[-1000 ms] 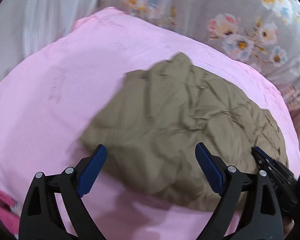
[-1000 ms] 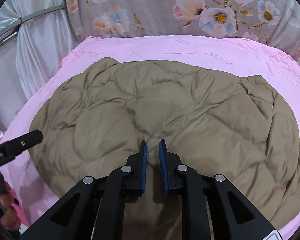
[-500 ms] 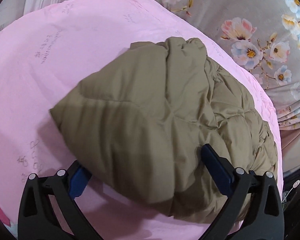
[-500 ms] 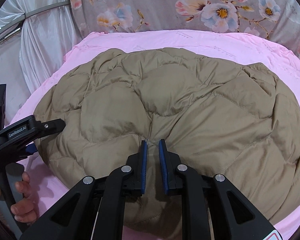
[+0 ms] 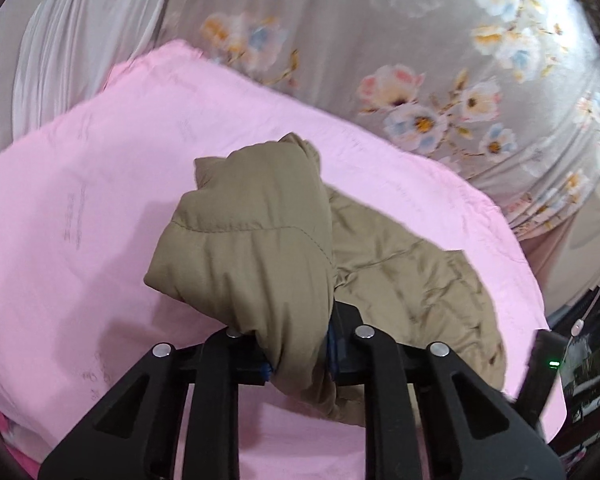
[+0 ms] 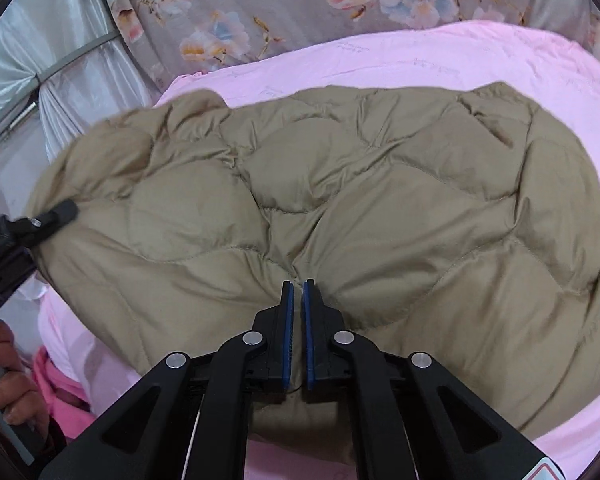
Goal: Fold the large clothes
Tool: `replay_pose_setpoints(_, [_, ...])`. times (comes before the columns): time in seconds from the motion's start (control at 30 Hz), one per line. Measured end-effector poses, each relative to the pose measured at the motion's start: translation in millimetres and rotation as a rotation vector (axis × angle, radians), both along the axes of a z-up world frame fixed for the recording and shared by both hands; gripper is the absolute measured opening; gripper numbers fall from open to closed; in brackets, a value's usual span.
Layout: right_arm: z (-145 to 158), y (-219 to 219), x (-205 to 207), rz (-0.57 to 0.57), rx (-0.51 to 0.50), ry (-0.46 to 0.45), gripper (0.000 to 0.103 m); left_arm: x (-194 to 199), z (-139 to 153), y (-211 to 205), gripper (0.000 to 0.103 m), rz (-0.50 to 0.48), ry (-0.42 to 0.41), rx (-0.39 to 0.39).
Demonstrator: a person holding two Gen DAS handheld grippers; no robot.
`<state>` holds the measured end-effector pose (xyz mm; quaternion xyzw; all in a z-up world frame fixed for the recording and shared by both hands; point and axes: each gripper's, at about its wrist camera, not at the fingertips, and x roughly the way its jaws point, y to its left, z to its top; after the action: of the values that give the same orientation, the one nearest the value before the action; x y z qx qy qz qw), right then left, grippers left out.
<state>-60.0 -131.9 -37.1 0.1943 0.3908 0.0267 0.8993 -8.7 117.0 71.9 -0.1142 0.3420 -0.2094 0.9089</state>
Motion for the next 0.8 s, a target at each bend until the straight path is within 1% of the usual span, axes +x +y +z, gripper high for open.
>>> replay_pose_setpoints(0.07, [-1.6, 9.0, 6.4, 0.028, 0.025, 0.003, 0.003, -9.9, 22.9, -5.8, 0.016, -0.033, -0.057, 0.005])
replay_pose_setpoints(0.13, [-2.2, 25.4, 15.6, 0.075, 0.019, -0.001, 0.003, -22.4, 44.0, -16.8, 0.016, -0.069, -0.124, 0.032])
replay_pose_setpoints(0.2, [-5.9, 43.1, 28.6, 0.128, 0.017, -0.007, 0.002, -30.2, 56.6, -31.8, 0.016, -0.109, -0.159, 0.051])
replay_pose_setpoints(0.3, [-8.4, 53.7, 45.7, 0.149, 0.032, -0.014, 0.002, -38.4, 63.5, -62.7, 0.016, -0.166, -0.191, 0.088])
replay_pose_setpoints(0.37, [-5.1, 46.2, 46.4, 0.146, 0.074, 0.006, 0.002, -43.1, 62.9, -83.1, 0.016, -0.202, -0.212, 0.111])
replay_pose_setpoints(0.4, [-1.5, 35.3, 40.2, 0.139, 0.121, 0.003, 0.003, -44.0, 62.4, -92.3, 0.016, -0.225, -0.213, 0.119])
replay_pose_setpoints(0.47, [8.6, 11.6, 24.4, 0.103, 0.164, -0.025, 0.003, -42.1, 57.4, -110.5, 0.016, -0.252, -0.203, 0.131])
replay_pose_setpoints(0.53, [22.0, -19.4, 3.9, 0.028, 0.157, -0.056, 0.007, -40.6, 47.7, -129.1, 0.016, -0.290, -0.176, 0.144])
replay_pose_setpoints(0.57, [27.3, -33.7, -4.6, -0.011, 0.154, -0.067, 0.007, -40.8, 43.1, -137.8, 0.016, -0.309, -0.161, 0.148])
replay_pose_setpoints(0.6, [32.8, -48.2, -13.2, -0.053, 0.144, -0.078, 0.007, -41.6, 36.6, -149.0, 0.016, -0.333, -0.142, 0.157])
replay_pose_setpoints(0.67, [41.9, -69.4, -28.6, -0.125, 0.088, -0.093, 0.007, -44.0, 22.6, -169.9, 0.016, -0.374, -0.115, 0.181])
replay_pose_setpoints(0.73, [47.3, -82.0, -40.6, -0.174, 0.032, -0.102, 0.007, -48.7, 8.4, -192.2, 0.016, -0.417, -0.091, 0.213])
replay_pose_setpoints(0.8, [47.5, -95.2, -47.8, -0.201, 0.017, -0.102, 0.007, -54.6, -9.8, -215.2, 0.016, -0.463, -0.056, 0.252])
